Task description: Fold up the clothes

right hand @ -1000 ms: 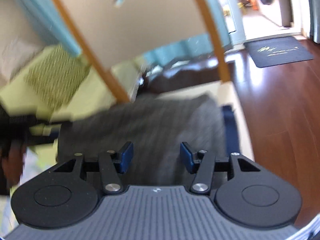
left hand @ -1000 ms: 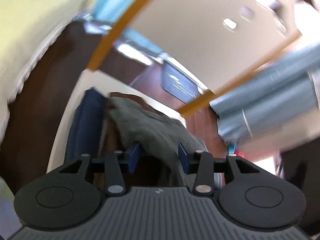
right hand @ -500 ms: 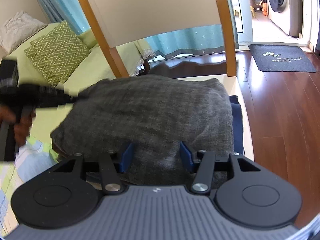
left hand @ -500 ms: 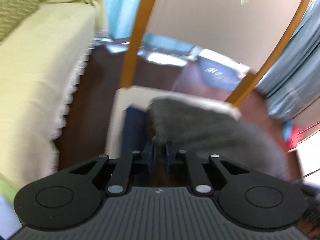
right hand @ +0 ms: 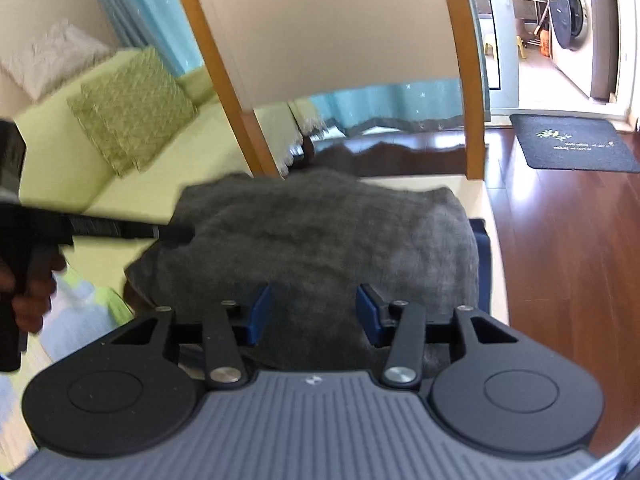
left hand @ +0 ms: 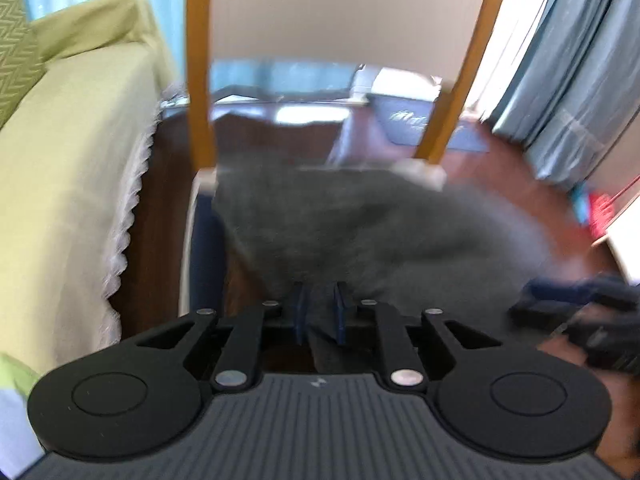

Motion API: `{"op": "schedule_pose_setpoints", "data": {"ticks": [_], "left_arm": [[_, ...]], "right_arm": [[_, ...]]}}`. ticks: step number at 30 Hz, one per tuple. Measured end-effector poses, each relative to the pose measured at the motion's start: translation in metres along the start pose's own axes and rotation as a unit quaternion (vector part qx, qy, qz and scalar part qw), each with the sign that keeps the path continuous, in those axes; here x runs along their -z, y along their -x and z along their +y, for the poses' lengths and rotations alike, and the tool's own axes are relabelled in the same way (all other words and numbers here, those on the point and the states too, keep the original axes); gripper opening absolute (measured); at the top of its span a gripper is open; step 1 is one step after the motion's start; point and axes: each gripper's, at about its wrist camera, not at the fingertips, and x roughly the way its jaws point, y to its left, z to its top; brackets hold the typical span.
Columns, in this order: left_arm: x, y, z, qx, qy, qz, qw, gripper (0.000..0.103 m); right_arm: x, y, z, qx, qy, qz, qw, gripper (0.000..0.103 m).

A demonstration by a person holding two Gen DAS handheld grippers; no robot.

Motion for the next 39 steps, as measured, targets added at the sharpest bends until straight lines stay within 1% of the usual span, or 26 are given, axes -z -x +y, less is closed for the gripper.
{"op": "schedule_pose_setpoints", "data": {"ticks": [3,4,5,7,8,9,11,12,13,14,15,16,17,19,20,21,23,25,26,28,29,31,33,36,38,39], "left_arm": [[-0.002,0.007,-0.007,-0.010,-0.013,-0.022,0.9996,0.017],[-0.005,0.014,-0.006,-0.008,-0.013,-0.033,0.9993,0.015],[-0.006,0.025,-0.005,-0.001,-0.009,-0.048,0.9988,0.014],[-0.007,0.048,-0.002,0.025,0.001,-0.072,0.9971,0.014],[-0.010,0.056,0.000,0.032,0.001,-0.079,0.9963,0.014],[-0.013,0.059,0.003,0.034,-0.002,-0.086,0.9957,0.014],[-0.022,0.060,0.011,0.041,-0.007,-0.092,0.9949,0.014],[-0.029,0.056,0.015,0.044,-0.006,-0.094,0.9946,0.014],[-0.036,0.049,0.018,0.050,-0.007,-0.091,0.9946,0.014],[-0.046,0.038,0.025,0.071,-0.010,-0.079,0.9943,0.014],[-0.050,0.031,0.029,0.083,-0.012,-0.072,0.9939,0.014],[-0.051,0.023,0.031,0.085,-0.016,-0.068,0.9939,0.014],[-0.053,0.010,0.034,0.087,-0.026,-0.055,0.9943,0.015],[-0.052,-0.009,0.038,0.081,-0.038,-0.039,0.9952,0.015],[-0.048,-0.019,0.042,0.077,-0.042,-0.029,0.9957,0.015],[-0.039,-0.031,0.050,0.080,-0.041,-0.017,0.9958,0.017],[-0.026,-0.031,0.058,0.099,-0.023,-0.025,0.9945,0.017],[-0.027,-0.029,0.061,0.106,-0.018,-0.027,0.9938,0.017],[-0.030,-0.025,0.061,0.105,-0.026,-0.029,0.9937,0.017],[-0.036,-0.015,0.057,0.098,-0.047,-0.039,0.9933,0.015],[-0.039,-0.013,0.057,0.100,-0.055,-0.042,0.9926,0.015],[-0.044,-0.009,0.057,0.103,-0.071,-0.049,0.9910,0.015],[-0.046,-0.013,0.058,0.096,-0.085,-0.049,0.9905,0.015],[-0.033,-0.023,0.060,0.084,-0.094,-0.034,0.9914,0.015],[-0.023,-0.027,0.066,0.083,-0.083,-0.040,0.9923,0.016],[-0.018,-0.028,0.069,0.083,-0.076,-0.043,0.9927,0.016]], "right_arm": [[0.003,-0.001,0.004,0.013,0.024,-0.006,1.000,0.035],[0.002,0.002,0.007,0.015,0.032,-0.013,0.999,0.035],[0.000,0.008,0.014,0.013,0.048,-0.029,0.998,0.035],[-0.004,0.020,0.030,-0.008,0.081,-0.066,0.994,0.035],[-0.005,0.023,0.040,-0.023,0.096,-0.080,0.992,0.033],[-0.005,0.026,0.050,-0.040,0.110,-0.090,0.989,0.024],[-0.005,0.023,0.072,-0.074,0.134,-0.099,0.983,0.013],[-0.005,0.018,0.083,-0.082,0.143,-0.099,0.981,0.009],[-0.003,0.013,0.093,-0.085,0.150,-0.102,0.980,0.008],[-0.002,0.008,0.103,-0.088,0.157,-0.104,0.978,0.008],[-0.001,0.004,0.110,-0.090,0.159,-0.106,0.977,0.008],[0.001,-0.004,0.119,-0.086,0.151,-0.112,0.978,0.008],[0.004,-0.013,0.127,-0.080,0.144,-0.116,0.979,0.008],[0.011,-0.025,0.134,-0.080,0.141,-0.111,0.981,0.009],[0.020,-0.036,0.138,-0.073,0.145,-0.105,0.981,0.009],[0.031,-0.045,0.141,-0.065,0.155,-0.103,0.980,0.009],[0.046,-0.050,0.144,-0.056,0.179,-0.109,0.976,0.008],[0.051,-0.050,0.150,-0.045,0.206,-0.110,0.971,0.008],[0.050,-0.048,0.152,-0.041,0.209,-0.108,0.971,0.008],[0.043,-0.043,0.161,-0.021,0.230,-0.107,0.967,0.008],[0.039,-0.039,0.165,-0.016,0.228,-0.116,0.967,0.008],[0.029,-0.031,0.170,-0.013,0.202,-0.141,0.969,0.008],[0.023,-0.032,0.175,-0.009,0.183,-0.151,0.971,0.008],[0.028,-0.050,0.180,-0.005,0.173,-0.135,0.976,0.008],[0.045,-0.067,0.184,0.001,0.192,-0.119,0.974,0.008],[0.051,-0.069,0.185,0.003,0.201,-0.123,0.972,0.009]]}}
